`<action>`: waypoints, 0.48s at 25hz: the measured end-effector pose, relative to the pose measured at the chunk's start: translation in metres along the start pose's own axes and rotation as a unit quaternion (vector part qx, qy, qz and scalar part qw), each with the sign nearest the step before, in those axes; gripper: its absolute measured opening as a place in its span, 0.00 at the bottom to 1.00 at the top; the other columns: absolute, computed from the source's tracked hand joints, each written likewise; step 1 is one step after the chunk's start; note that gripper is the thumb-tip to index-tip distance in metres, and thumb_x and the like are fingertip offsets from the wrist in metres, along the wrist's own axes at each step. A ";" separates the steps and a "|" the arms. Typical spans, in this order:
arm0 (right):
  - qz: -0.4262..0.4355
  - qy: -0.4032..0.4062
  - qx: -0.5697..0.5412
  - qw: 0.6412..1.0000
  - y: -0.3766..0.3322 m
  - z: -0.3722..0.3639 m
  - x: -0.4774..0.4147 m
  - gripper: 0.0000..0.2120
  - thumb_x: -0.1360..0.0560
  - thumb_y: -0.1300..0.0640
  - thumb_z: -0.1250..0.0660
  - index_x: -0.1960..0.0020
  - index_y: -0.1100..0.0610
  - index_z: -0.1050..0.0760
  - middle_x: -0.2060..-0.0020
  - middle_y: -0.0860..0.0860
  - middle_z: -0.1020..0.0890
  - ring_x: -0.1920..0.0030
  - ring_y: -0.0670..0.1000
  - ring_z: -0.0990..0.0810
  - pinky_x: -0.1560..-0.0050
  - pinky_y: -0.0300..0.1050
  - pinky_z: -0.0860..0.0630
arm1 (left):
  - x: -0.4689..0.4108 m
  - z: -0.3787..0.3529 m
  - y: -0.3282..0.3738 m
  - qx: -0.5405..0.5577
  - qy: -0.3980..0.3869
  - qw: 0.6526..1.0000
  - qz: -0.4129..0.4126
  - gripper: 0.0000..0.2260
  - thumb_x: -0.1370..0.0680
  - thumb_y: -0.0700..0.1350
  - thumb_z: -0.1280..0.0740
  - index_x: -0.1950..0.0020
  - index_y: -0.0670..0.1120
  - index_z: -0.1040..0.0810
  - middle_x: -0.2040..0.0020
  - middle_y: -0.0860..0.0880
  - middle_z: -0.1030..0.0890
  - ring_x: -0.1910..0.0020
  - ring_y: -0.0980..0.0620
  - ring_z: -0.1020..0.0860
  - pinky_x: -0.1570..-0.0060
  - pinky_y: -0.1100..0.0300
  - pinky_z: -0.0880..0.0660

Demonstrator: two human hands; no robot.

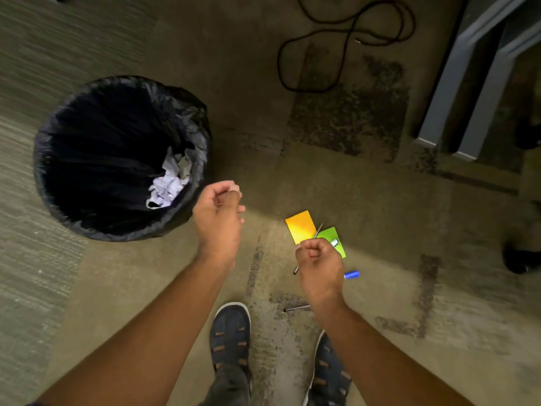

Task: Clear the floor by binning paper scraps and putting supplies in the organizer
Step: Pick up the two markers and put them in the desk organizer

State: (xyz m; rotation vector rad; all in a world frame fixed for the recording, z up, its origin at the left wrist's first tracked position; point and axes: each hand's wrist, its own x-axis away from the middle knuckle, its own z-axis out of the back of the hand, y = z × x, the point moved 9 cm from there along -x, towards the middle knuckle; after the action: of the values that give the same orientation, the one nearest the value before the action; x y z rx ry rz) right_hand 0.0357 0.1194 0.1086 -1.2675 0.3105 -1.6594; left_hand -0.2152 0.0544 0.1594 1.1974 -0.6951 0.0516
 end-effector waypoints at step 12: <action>-0.179 0.090 0.149 0.968 0.204 0.087 -0.060 0.12 0.27 0.47 0.24 0.57 0.56 0.20 0.56 0.57 0.14 0.51 0.60 0.16 0.53 0.44 0.26 | 0.033 -0.137 -0.200 -0.396 -0.231 0.888 -0.022 0.06 0.25 0.41 0.28 0.49 0.43 0.18 0.56 0.46 0.15 0.58 0.48 0.18 0.59 0.61 0.25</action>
State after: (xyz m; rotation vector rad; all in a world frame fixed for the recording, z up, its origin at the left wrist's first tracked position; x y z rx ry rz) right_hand 0.2171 0.0994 -0.0304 -0.9865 -0.0679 -2.0456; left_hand -0.0465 0.0845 -0.0157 0.4203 -0.9758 -0.5301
